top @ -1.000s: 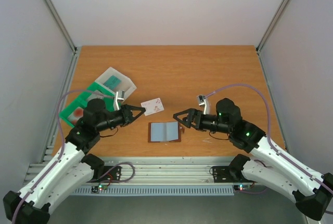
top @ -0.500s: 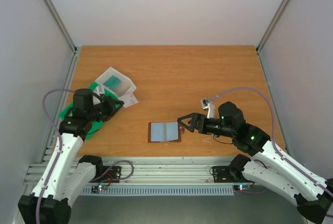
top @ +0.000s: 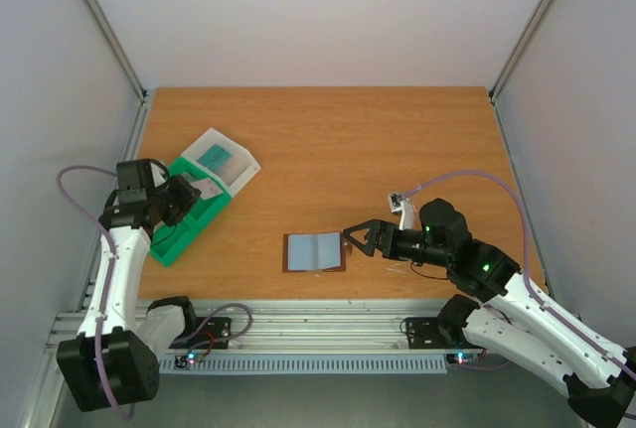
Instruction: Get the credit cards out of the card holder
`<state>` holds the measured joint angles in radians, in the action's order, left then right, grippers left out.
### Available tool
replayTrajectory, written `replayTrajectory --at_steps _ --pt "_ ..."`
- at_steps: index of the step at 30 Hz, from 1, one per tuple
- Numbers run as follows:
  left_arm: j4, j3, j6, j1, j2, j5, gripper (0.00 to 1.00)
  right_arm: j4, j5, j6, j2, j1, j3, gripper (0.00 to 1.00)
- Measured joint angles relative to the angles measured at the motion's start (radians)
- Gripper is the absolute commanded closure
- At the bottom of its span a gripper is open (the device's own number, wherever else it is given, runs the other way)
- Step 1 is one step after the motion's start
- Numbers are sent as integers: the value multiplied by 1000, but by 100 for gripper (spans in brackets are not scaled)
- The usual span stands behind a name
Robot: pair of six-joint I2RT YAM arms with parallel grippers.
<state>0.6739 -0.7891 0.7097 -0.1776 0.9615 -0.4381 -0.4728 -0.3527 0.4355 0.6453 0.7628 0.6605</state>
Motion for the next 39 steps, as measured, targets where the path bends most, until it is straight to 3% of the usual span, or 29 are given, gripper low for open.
replayTrajectory --at_steps 18,39 --pt "-110 -43 -8 -30 185 190 100 -8 12 0 3 0 0 1" --pt "-195 -95 -54 -47 343 285 100 -18 28 -9 24 0 0 2"
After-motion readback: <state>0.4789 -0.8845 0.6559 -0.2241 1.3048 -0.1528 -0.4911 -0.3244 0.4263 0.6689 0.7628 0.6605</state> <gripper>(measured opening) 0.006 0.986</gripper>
